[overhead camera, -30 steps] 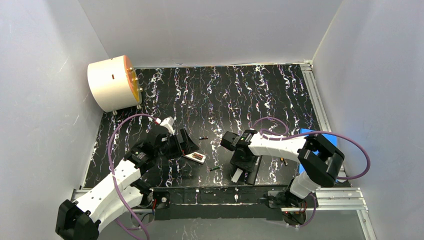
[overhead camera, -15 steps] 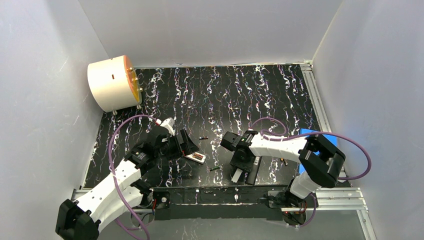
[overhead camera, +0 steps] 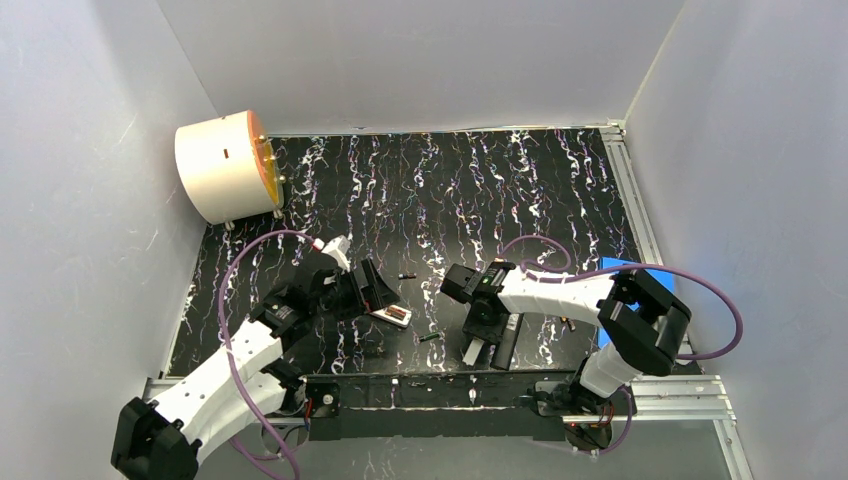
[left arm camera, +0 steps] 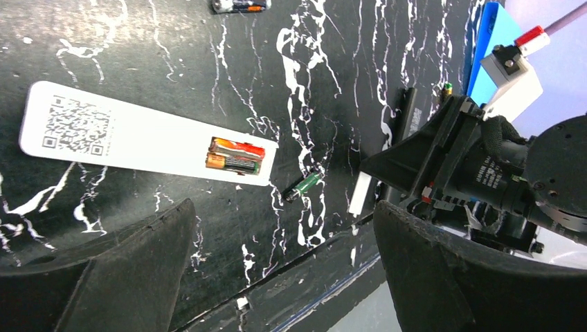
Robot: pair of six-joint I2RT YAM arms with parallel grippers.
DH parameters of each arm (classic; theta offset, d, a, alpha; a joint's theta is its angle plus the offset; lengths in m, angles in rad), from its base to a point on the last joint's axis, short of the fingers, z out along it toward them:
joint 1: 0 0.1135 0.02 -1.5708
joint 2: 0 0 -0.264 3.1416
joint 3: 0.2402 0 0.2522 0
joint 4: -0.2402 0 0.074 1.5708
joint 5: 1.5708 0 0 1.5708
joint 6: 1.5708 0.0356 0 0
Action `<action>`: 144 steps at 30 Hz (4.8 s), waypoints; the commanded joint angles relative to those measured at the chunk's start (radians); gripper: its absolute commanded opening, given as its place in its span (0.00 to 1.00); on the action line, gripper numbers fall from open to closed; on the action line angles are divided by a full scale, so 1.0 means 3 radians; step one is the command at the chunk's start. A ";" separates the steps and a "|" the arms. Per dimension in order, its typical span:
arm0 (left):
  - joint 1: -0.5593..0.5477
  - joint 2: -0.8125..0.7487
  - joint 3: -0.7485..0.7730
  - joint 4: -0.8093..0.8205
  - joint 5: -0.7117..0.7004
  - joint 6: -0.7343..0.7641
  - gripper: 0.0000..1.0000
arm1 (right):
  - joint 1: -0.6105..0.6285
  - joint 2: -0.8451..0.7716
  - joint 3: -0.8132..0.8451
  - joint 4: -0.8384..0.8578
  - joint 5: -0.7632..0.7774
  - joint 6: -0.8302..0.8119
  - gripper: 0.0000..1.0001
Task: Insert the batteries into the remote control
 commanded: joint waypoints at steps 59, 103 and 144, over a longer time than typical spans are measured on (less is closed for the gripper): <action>-0.0833 0.1312 0.0634 0.1418 0.0674 0.1055 0.00 | -0.0885 -0.1102 0.0508 0.0395 -0.0691 -0.0243 0.68; -0.0841 0.0679 0.1250 0.1386 -0.0491 0.4298 0.64 | -0.1318 -0.1146 0.0883 0.1688 -0.1707 0.0581 0.01; 0.0938 0.1331 0.0727 -0.0587 -0.0254 0.0743 0.78 | -0.0212 0.0433 0.0418 0.2286 -0.1390 -0.2621 0.01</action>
